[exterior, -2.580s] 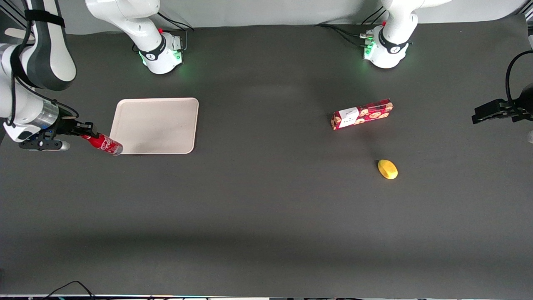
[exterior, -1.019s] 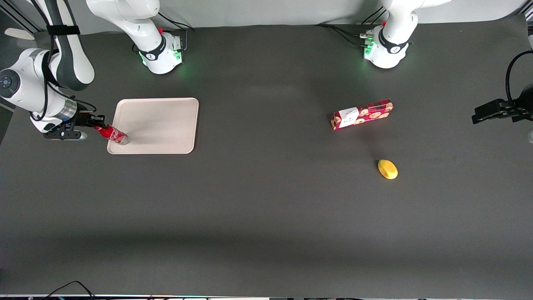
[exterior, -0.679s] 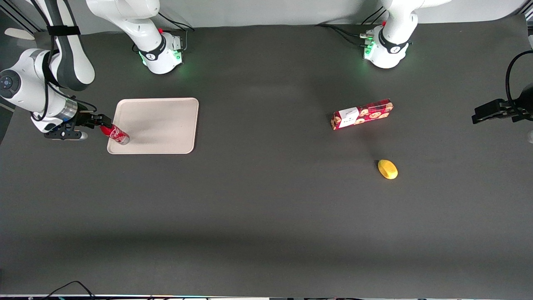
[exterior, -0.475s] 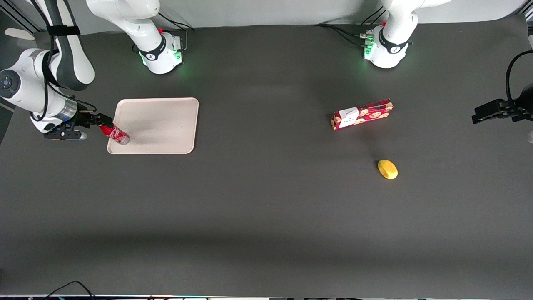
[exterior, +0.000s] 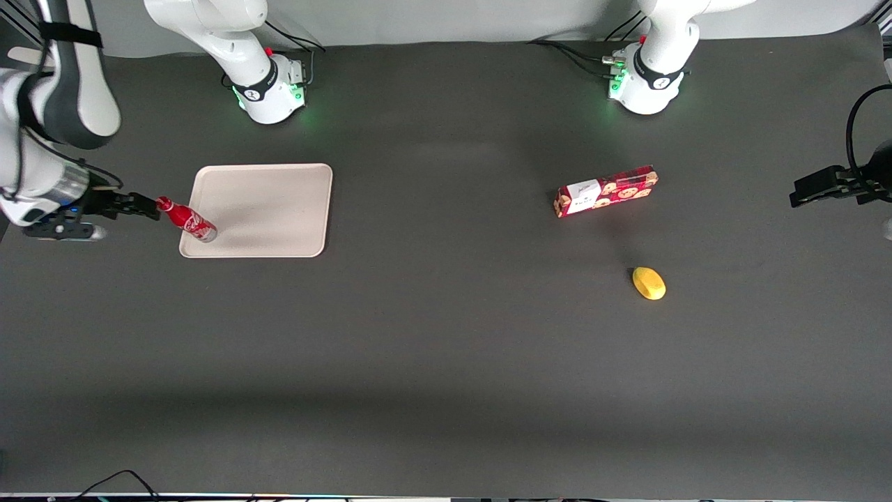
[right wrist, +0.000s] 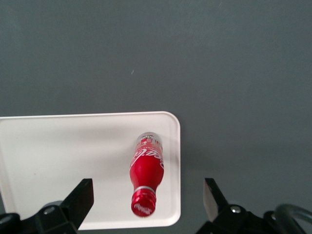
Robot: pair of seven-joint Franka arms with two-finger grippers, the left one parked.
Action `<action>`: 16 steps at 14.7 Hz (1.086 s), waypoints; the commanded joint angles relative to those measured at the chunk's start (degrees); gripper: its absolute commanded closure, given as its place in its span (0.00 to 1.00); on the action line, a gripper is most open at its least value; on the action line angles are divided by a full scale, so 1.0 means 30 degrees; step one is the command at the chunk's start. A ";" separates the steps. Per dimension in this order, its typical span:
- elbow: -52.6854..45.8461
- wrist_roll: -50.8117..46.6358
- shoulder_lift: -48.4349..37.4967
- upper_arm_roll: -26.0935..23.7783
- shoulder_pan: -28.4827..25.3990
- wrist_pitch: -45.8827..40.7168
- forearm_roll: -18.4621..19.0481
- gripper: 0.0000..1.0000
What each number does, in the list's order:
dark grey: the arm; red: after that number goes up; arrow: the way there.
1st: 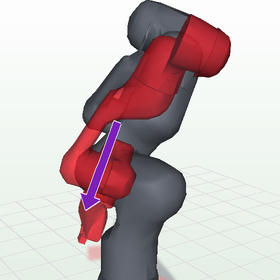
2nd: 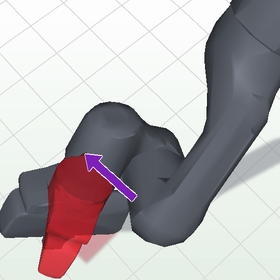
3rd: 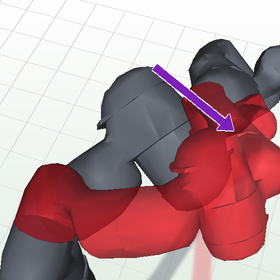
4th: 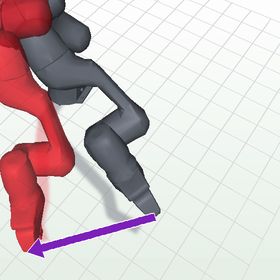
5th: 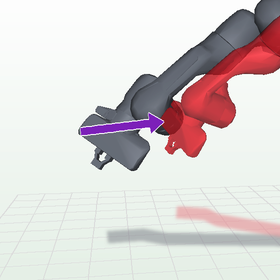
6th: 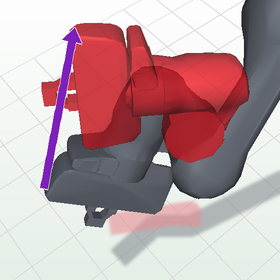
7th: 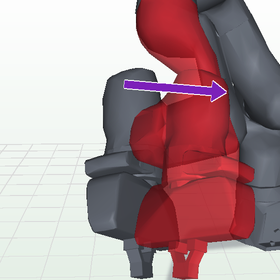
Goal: Place coke bottle on tray
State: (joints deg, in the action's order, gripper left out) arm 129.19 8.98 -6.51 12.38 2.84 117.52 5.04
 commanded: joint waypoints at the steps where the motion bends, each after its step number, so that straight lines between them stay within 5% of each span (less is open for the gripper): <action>1: -0.6101 0.0610 0.0762 -0.0142 -0.0126 -0.4328 -0.0070 0.00; 8: -1.1592 0.0464 0.1053 -0.1021 -0.0450 -0.6625 -0.1300 0.00; 16: -0.9751 -0.1471 -0.0644 -0.2340 -0.0275 -0.7183 -0.1359 0.00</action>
State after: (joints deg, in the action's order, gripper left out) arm 97.72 6.51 -5.86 6.12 1.80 96.18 1.92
